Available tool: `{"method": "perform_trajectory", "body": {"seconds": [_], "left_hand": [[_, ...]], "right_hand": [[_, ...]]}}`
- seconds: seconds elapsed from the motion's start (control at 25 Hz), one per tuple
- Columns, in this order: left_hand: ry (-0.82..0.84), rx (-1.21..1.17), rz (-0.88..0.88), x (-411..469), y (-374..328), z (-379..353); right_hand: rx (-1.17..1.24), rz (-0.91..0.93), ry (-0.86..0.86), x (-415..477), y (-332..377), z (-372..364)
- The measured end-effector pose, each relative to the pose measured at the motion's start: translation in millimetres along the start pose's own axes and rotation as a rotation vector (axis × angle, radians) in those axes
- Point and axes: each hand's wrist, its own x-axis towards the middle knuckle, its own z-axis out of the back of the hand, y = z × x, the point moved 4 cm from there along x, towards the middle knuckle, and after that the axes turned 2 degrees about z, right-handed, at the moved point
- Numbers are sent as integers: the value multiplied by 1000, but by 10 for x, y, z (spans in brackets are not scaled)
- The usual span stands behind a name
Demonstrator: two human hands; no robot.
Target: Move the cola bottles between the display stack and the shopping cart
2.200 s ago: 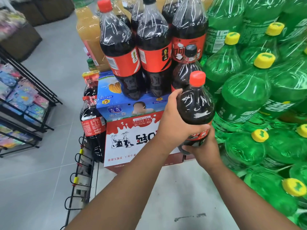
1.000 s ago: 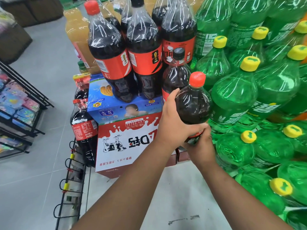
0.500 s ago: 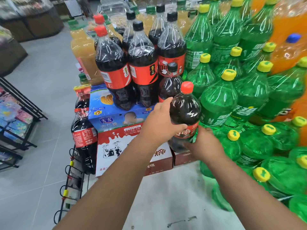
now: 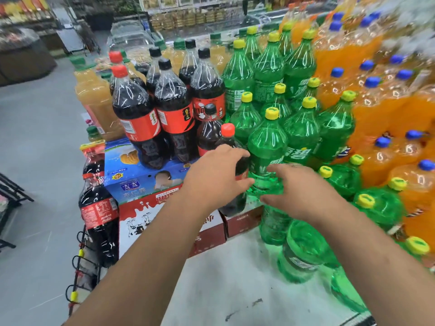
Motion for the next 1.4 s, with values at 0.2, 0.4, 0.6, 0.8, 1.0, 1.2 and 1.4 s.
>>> {"method": "perform_trajectory", "body": {"seconds": [0.2,0.4,0.6,0.8,1.0,1.2,1.4], "left_hand": [[-41,12,-102,-214,-572,-24],[-37,15,-174,-463,-1302,-203],[-6,13,-277,-721,-2123,-417],[57,21,-394,-993,-2941,-675],[108,10,-521,-1127,-3685,-933],[177,35,-648,-1129,-4315,-1215],[238,39,-752,-981,-4812,-1511]], "right_hand": [[-3,-36,-83,-494,-419,308],[-11,-95,-107,-1113,-941,493],[-1,-210,-126,-1877,-1533,636],[4,-301,-138,-2596,-2088,683],[3,-436,-168,-3287,-2638,768],[6,-597,-168,-3768,-3090,840],[59,-745,-166,-4050,-3540,794]]}}
